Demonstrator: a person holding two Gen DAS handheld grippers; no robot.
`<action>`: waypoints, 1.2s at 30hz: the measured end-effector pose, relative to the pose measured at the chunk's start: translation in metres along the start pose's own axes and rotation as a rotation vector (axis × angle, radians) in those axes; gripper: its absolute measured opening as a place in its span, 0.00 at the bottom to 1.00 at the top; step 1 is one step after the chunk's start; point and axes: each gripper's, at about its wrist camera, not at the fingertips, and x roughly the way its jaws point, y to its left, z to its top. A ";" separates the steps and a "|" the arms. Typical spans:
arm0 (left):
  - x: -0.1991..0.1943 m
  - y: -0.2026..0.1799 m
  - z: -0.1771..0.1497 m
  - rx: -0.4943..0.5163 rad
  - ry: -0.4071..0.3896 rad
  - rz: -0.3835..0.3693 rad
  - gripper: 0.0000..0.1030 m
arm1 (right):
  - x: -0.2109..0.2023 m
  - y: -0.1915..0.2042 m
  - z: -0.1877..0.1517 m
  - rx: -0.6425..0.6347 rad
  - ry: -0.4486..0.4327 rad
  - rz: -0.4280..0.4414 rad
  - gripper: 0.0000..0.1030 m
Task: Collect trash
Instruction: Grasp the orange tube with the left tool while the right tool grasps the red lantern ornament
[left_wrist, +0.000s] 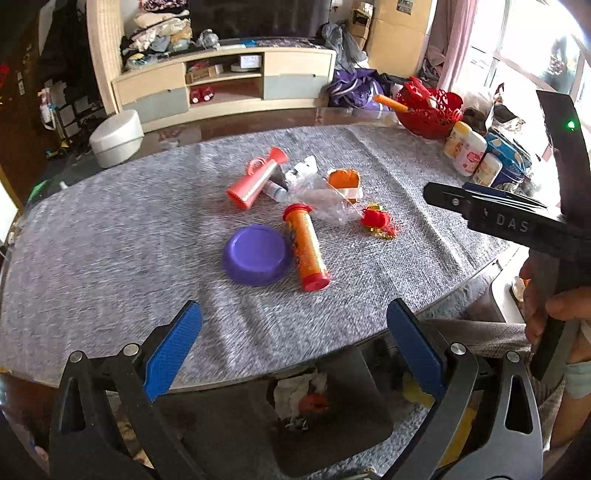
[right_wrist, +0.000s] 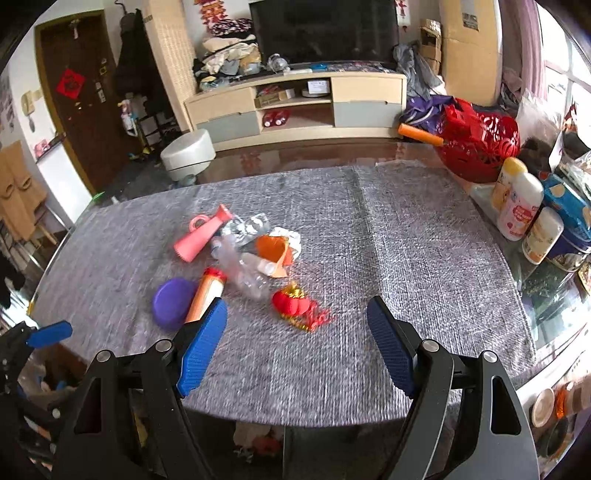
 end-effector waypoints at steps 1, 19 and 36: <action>0.008 -0.001 0.002 0.000 0.011 -0.009 0.92 | 0.006 -0.001 0.000 0.002 0.008 0.001 0.77; 0.092 -0.011 0.017 -0.026 0.103 -0.111 0.67 | 0.065 -0.007 -0.010 0.010 0.090 0.024 0.49; 0.124 0.001 0.028 -0.051 0.120 -0.132 0.30 | 0.091 0.002 -0.002 0.018 0.120 0.056 0.44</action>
